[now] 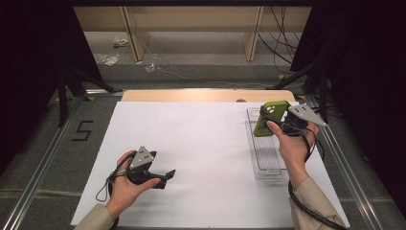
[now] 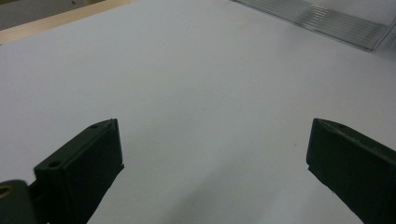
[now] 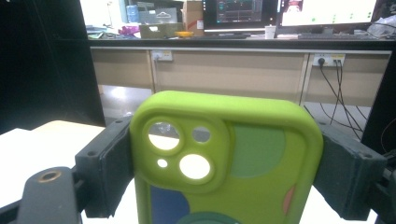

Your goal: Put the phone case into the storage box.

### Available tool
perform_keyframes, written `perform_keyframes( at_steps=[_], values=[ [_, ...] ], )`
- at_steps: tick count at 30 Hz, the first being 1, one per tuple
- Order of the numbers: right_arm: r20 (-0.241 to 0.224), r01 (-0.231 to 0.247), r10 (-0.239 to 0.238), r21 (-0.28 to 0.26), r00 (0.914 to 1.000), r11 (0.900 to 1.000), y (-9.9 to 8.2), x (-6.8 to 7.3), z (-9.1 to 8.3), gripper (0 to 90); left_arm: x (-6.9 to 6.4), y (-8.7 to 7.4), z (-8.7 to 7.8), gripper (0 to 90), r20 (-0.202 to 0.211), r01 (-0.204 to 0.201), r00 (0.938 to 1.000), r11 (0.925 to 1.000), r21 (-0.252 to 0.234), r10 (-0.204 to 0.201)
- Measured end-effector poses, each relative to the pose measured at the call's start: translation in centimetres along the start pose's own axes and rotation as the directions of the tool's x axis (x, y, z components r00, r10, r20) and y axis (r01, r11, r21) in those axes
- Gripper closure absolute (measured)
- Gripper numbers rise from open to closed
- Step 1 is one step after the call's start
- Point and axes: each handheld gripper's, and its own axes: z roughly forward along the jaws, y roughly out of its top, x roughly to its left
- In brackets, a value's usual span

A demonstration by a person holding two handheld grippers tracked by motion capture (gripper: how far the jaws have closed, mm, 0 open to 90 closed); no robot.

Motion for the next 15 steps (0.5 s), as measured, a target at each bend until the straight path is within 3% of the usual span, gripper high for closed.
perform_keyframes(
  at_steps=[15],
  values=[
    [0.012,0.013,-0.013,0.011,0.9998,0.9999,0.31,-0.24,0.79,17.1,0.01,-0.02,-0.02,3.2,-0.001,0.000,1.0000,1.0000,0.000,0.000]
  ],
)
